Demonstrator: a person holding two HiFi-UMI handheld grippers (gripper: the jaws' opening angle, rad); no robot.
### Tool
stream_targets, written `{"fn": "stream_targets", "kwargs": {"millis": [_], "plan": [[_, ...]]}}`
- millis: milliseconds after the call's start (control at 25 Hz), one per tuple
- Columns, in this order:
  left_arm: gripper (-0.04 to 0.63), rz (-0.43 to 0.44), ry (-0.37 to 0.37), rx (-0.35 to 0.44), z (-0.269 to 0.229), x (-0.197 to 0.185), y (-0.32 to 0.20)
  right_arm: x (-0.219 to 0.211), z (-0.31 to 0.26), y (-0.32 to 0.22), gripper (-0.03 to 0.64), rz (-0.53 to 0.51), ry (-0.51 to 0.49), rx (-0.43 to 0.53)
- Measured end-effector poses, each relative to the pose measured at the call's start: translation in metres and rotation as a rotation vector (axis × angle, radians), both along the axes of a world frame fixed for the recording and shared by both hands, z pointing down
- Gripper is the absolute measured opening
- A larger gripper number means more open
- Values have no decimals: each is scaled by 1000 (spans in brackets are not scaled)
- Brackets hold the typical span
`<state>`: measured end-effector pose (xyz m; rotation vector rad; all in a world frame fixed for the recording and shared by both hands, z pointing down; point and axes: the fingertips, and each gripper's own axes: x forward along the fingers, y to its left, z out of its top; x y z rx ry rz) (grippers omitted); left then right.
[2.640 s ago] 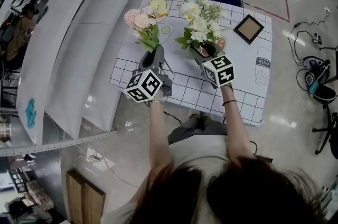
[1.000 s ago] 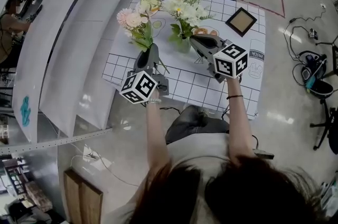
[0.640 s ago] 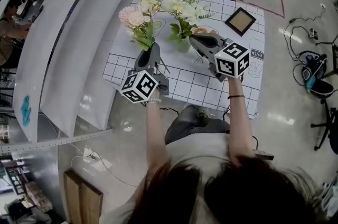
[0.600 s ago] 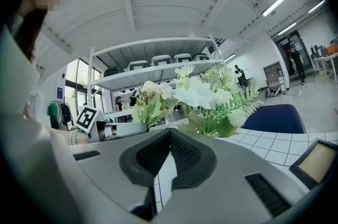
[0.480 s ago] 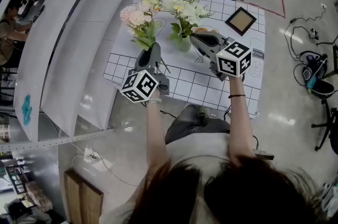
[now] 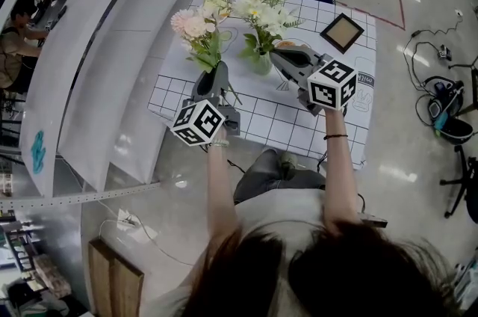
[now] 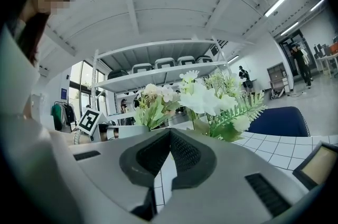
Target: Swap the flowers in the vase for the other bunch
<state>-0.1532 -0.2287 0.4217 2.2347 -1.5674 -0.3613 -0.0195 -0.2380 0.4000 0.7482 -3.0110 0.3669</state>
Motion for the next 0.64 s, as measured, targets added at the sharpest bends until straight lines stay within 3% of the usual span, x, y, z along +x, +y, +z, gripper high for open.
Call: {"fn": "stream_targets", "kwargs": {"millis": [640], "plan": [[80,-18,7,10,-1,-5,1,0,4,0,9,-15,-4,-10]]}}
